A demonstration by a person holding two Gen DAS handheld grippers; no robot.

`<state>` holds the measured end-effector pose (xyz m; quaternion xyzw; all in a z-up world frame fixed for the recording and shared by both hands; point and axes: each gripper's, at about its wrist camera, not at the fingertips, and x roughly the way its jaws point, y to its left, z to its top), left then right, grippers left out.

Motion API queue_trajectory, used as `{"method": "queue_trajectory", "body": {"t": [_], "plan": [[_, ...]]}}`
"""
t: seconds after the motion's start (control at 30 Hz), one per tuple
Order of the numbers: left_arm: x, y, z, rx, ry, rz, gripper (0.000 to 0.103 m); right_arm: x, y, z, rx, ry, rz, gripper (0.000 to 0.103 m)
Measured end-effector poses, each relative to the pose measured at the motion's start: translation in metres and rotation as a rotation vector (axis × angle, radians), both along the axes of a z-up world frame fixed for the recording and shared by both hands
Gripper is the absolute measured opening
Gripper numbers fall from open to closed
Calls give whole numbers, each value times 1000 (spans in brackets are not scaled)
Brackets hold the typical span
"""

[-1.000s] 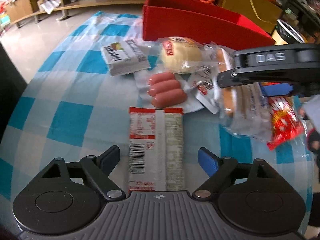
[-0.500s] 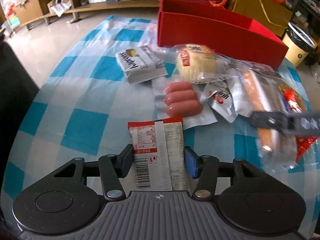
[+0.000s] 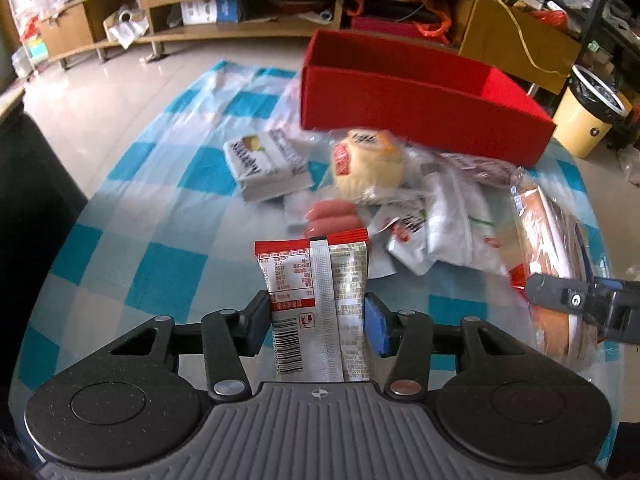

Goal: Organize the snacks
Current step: 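Lift both held packets and carry them over the red box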

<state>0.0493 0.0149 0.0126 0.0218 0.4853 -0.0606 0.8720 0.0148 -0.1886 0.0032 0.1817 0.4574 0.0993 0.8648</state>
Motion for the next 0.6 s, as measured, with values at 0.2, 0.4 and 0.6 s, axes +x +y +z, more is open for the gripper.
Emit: {"method": "queue_trajectory", "body": {"t": [0.2, 0.4, 0.6], "plan": [[-6, -22, 15, 18, -46, -48, 57, -19, -14, 9, 19, -40, -17, 69], [-16, -32, 29, 5, -94, -79, 56, -25, -20, 25, 4, -93, -42, 69], [-5, -33, 42, -14, -120, -108, 56, -12, -11, 38, -20, -147, -48, 69]]}}
